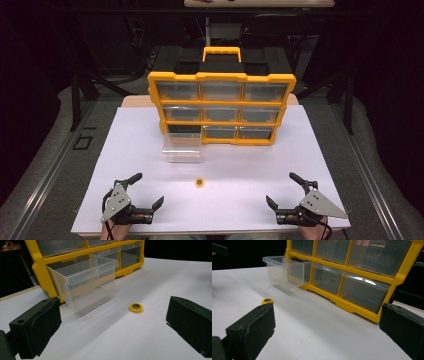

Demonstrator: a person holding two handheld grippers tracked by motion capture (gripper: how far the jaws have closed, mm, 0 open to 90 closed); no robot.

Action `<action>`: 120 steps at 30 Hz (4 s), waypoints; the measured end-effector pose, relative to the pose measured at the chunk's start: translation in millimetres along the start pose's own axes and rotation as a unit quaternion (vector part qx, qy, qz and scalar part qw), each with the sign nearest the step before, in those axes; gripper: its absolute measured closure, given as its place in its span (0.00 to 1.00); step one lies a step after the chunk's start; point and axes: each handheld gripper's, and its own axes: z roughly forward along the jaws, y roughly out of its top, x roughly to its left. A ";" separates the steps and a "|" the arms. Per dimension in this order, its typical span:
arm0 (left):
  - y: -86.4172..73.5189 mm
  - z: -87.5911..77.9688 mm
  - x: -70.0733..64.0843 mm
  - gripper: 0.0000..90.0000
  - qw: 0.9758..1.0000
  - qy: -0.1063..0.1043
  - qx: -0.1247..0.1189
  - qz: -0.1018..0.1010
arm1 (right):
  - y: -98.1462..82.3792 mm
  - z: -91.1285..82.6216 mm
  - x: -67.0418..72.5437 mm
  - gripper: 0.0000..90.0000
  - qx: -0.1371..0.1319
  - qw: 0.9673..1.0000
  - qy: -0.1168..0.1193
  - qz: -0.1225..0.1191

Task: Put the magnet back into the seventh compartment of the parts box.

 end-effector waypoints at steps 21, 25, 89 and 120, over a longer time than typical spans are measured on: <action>5.0 9.1 -1.2 0.00 1.000 -0.010 0.028 -0.002 | -1.8 5.2 -3.7 0.00 0.011 1.000 0.004 0.002; 6.6 12.8 -3.2 0.00 0.999 -0.012 0.034 0.002 | -0.3 5.8 -1.9 0.00 0.012 1.000 0.005 0.001; 53.1 98.2 -20.4 0.00 0.971 -0.116 0.207 0.037 | -2.9 6.9 -4.6 0.00 0.028 1.000 0.010 0.003; 67.9 146.8 -31.3 0.00 0.939 -0.160 0.291 0.085 | -3.2 7.7 -4.0 0.00 0.035 0.999 0.018 0.003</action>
